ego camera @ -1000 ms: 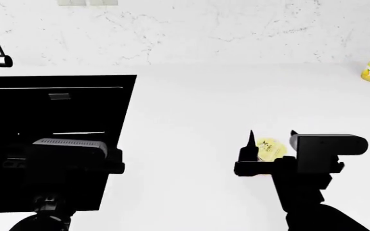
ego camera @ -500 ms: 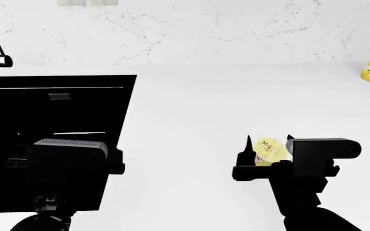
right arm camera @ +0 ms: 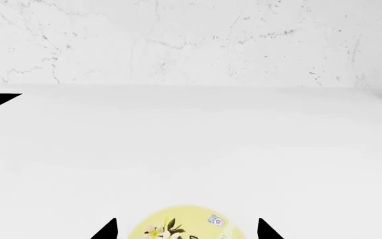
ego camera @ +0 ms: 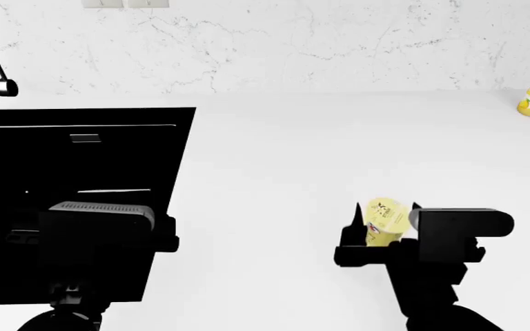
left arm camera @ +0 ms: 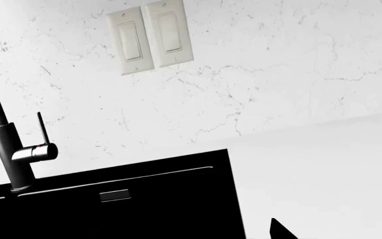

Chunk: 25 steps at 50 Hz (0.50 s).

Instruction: Pick the yogurt and yogurt from the counter and place them in the cabinets closest to them.

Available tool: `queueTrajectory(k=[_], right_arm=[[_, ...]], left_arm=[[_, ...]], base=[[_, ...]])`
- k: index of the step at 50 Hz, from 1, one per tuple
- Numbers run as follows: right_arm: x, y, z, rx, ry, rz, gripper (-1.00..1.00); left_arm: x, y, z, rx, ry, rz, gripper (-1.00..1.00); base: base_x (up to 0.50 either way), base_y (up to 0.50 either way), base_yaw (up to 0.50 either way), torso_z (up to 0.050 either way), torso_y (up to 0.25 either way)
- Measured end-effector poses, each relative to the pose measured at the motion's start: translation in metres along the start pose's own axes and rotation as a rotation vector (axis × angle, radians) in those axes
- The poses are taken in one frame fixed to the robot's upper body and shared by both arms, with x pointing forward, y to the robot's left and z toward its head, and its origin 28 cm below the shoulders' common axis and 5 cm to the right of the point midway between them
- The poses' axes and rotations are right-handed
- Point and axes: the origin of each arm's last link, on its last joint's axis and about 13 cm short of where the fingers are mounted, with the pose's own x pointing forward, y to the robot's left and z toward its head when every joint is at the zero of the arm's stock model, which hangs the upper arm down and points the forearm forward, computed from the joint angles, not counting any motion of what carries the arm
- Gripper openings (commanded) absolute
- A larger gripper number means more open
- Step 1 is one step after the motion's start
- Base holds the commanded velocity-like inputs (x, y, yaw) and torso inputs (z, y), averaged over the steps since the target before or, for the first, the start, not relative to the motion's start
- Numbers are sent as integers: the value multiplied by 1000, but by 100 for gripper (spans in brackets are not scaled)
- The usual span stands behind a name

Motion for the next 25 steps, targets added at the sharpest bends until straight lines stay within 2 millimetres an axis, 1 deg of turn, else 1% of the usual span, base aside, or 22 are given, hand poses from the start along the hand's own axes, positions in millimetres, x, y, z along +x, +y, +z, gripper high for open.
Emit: queueTrajectory(k=[7, 8, 18, 25], right_arm=[[0, 0, -3, 3, 10, 1, 100], [0, 0, -3, 4, 11, 1, -100], [0, 1, -3, 12, 11, -1, -100], [0, 1, 3, 8, -6, 3, -100]], left_arm=[[0, 0, -1, 0, 1, 0, 100], [0, 0, -1, 0, 1, 0, 100], [1, -1, 0, 1, 0, -1, 100], [2, -1, 0, 1, -2, -5, 100]], base=[[0, 0, 0, 0, 0], [0, 0, 0, 0, 0], [0, 0, 0, 0, 0], [0, 0, 0, 0, 0]])
